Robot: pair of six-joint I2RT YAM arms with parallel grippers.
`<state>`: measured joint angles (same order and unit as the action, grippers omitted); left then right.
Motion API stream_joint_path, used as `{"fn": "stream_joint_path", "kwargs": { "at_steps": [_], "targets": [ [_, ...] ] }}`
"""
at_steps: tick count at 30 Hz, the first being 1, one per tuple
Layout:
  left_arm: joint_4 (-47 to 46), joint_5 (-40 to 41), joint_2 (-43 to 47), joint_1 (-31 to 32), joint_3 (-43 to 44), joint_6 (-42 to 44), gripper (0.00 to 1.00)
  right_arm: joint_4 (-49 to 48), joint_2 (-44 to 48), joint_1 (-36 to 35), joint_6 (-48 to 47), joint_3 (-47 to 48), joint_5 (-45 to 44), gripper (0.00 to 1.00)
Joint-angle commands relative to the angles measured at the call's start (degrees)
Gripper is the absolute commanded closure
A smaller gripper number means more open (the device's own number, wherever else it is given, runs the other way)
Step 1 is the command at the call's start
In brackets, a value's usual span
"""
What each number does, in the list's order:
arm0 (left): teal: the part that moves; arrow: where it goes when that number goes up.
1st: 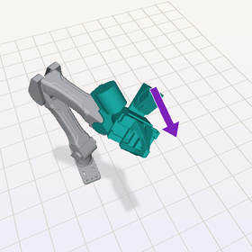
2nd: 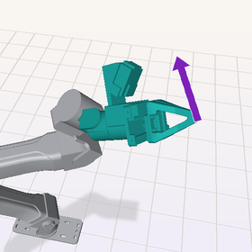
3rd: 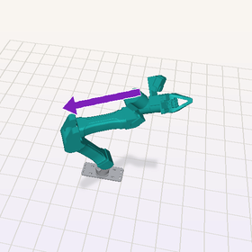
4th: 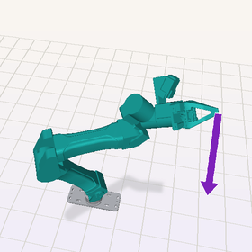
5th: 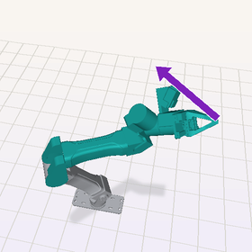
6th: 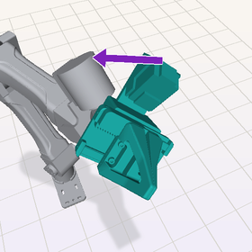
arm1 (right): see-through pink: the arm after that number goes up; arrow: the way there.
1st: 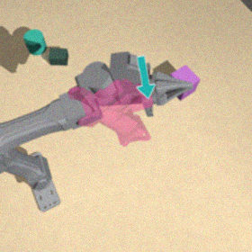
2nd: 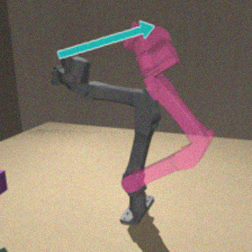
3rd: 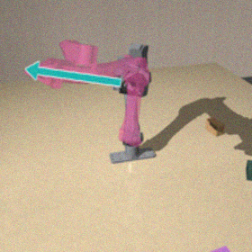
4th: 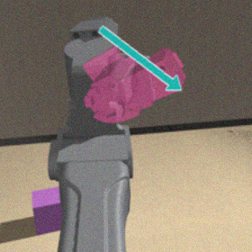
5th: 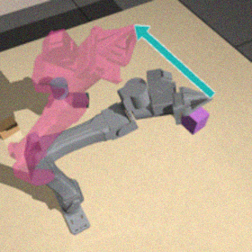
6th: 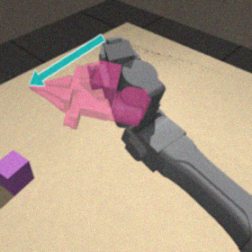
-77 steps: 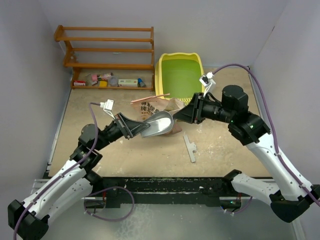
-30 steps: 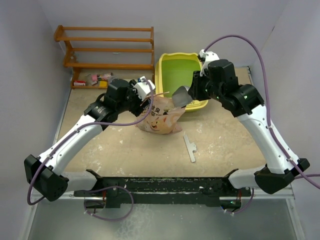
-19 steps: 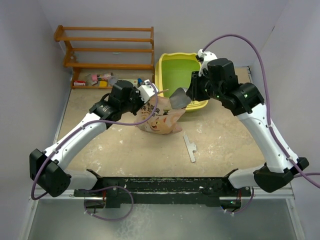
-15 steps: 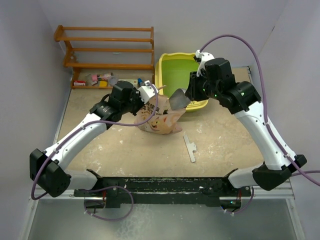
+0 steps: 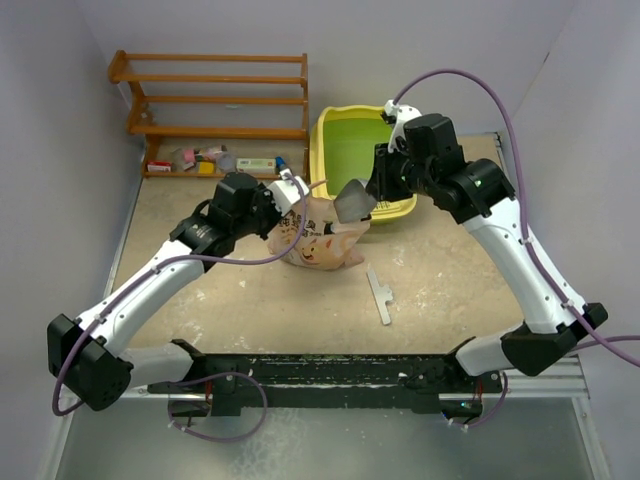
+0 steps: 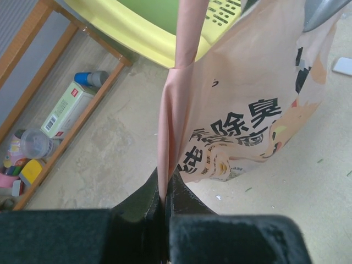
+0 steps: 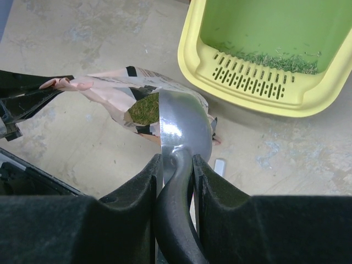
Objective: Fill the litter box with clean litter
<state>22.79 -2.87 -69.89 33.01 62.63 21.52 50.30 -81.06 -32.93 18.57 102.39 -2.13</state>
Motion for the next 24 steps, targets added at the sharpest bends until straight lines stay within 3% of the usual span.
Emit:
{"fn": "stream_joint_path", "kwargs": {
  "at_steps": [1, 13, 24],
  "targets": [
    [-1.34, -2.23, 2.56, -0.23, -0.68, -2.73, 1.0, -3.39, -0.56, 0.13, 0.25, 3.5, 1.18, 1.0],
    [-2.78, -6.65, 4.31, -0.23, -2.15, -5.19, 1.0, -3.77, -0.25, 0.06, 0.45, 3.81, 0.68, 1.0],
    [-2.82, -5.99, 6.66, -0.23, -3.76, -5.74, 1.0, -2.92, -1.68, 0.06, -0.7, 5.51, 1.02, 1.0]
  ]
}}
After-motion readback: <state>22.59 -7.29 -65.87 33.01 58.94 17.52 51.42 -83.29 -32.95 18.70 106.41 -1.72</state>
